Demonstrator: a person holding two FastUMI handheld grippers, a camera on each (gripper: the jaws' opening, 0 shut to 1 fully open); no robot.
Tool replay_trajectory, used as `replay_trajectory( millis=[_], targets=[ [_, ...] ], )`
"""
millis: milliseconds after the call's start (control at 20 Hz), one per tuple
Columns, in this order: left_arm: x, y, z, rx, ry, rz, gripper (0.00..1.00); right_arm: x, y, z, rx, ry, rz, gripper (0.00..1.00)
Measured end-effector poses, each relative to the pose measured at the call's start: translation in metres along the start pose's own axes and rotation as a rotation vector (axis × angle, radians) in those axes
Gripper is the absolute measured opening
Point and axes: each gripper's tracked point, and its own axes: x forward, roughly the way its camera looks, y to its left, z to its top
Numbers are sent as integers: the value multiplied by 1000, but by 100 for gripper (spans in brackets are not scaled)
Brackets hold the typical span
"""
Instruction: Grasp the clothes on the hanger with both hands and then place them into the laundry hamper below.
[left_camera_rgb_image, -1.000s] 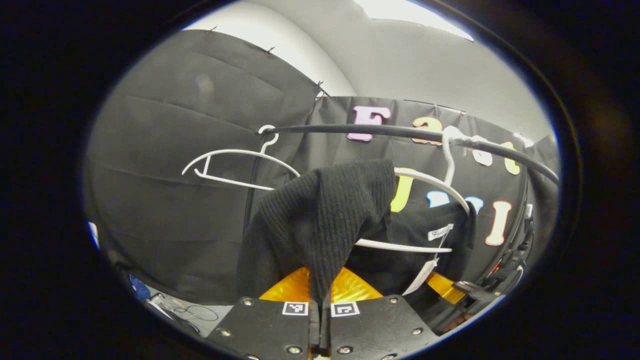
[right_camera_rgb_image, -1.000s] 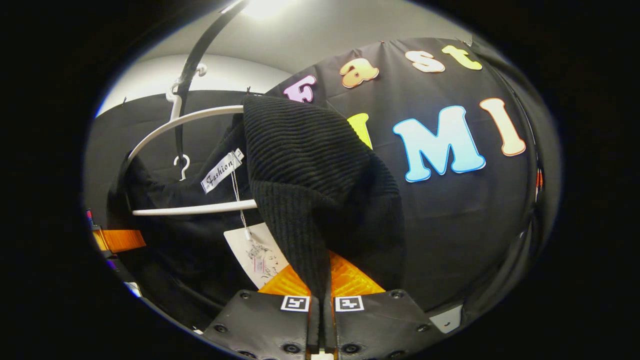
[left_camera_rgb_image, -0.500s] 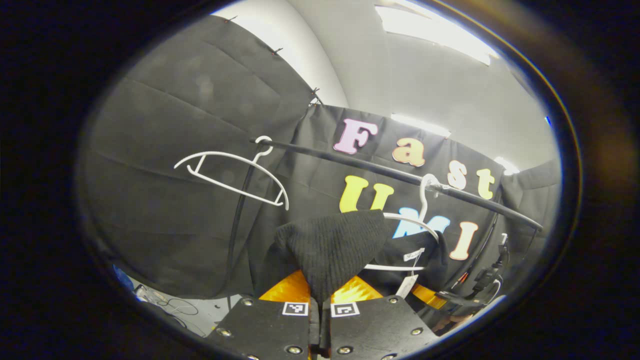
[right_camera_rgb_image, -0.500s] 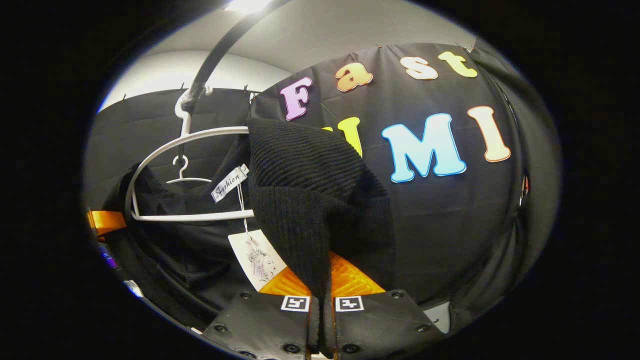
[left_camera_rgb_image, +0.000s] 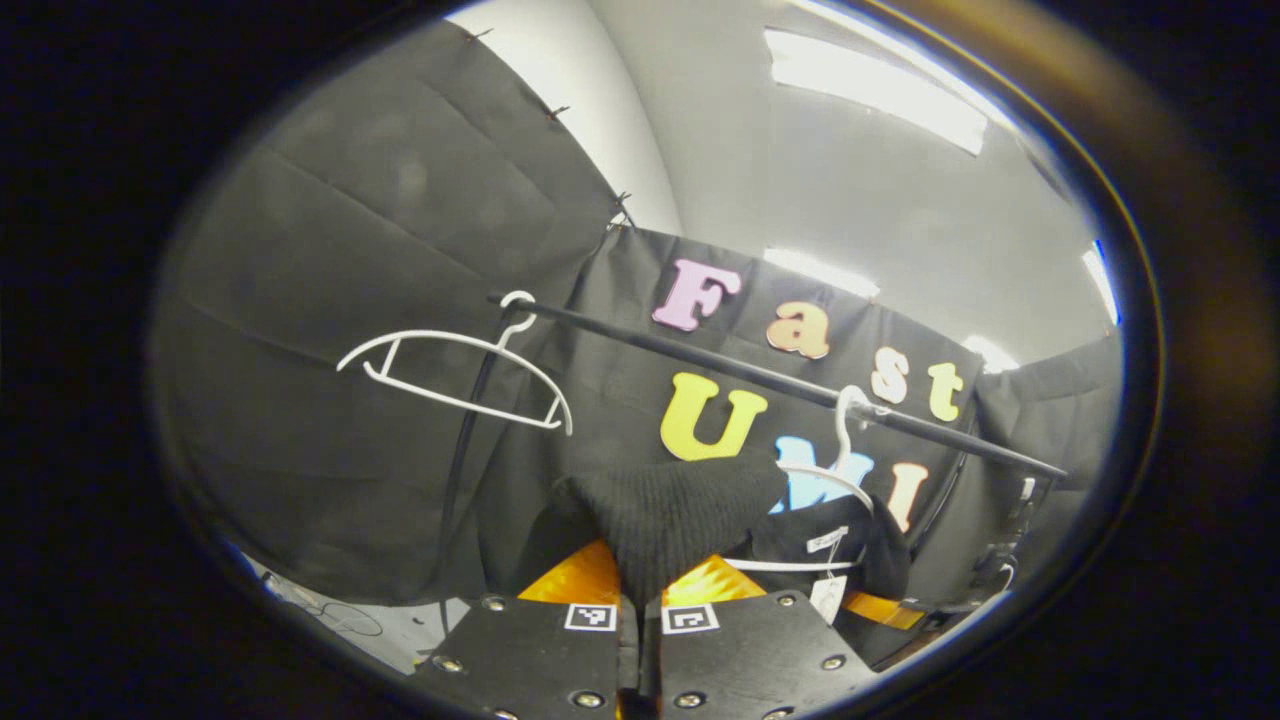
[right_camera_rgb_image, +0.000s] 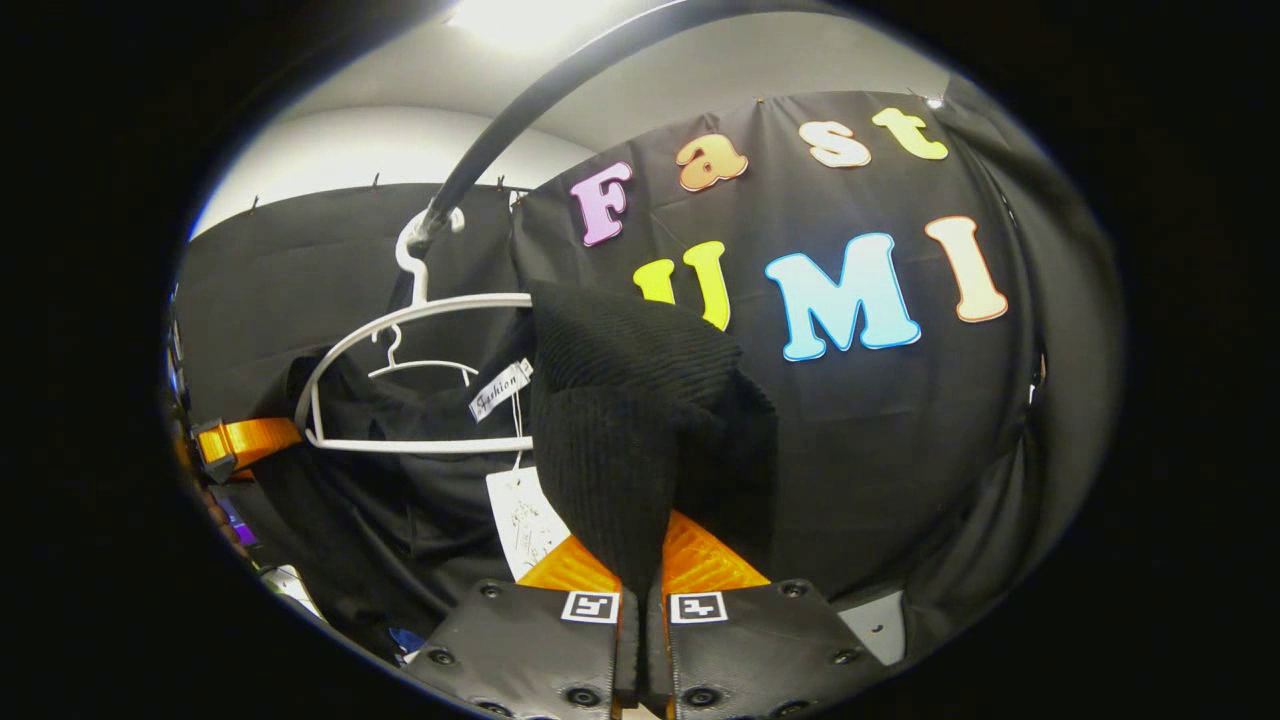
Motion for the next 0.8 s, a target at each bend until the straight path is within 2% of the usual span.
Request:
replay_trajectory(
  millis=[150, 200, 250, 350, 450, 550, 600, 650, 750, 800],
  targets=[
    [4, 0, 17, -10, -23, -22, 1, -6, 2, 5, 38, -1, 0, 2],
    [5, 0, 22, -16, -29, -29, 1, -8, 1, 7, 48, -2, -6, 5],
    [9, 2, 25, -16, -34, -35, 1, -9, -1, 10, 65, -4, -10, 2],
    [12, 7, 30, -9, -40, -44, 1, -12, -1, 14, 110, -12, -11, 5],
    [14, 9, 34, -10, -40, -57, 1, -15, -3, 15, 130, -9, -11, 2],
    [16, 12, 38, -15, -41, -68, 0, -15, -1, 12, 130, 9, 0, 2],
    [16, 14, 40, -20, -36, -75, 1, -17, 0, 10, 126, 21, 4, 5],
    [14, 17, 39, -19, -34, -80, 1, -17, 0, 8, 119, 29, 7, 2],
    [17, 20, 38, -2, -30, -86, 1, -17, 1, 5, 106, 42, 12, 5],
    [20, 22, 38, 8, -28, -86, 2, -18, 1, 4, 100, 49, 16, 2]
  ],
)
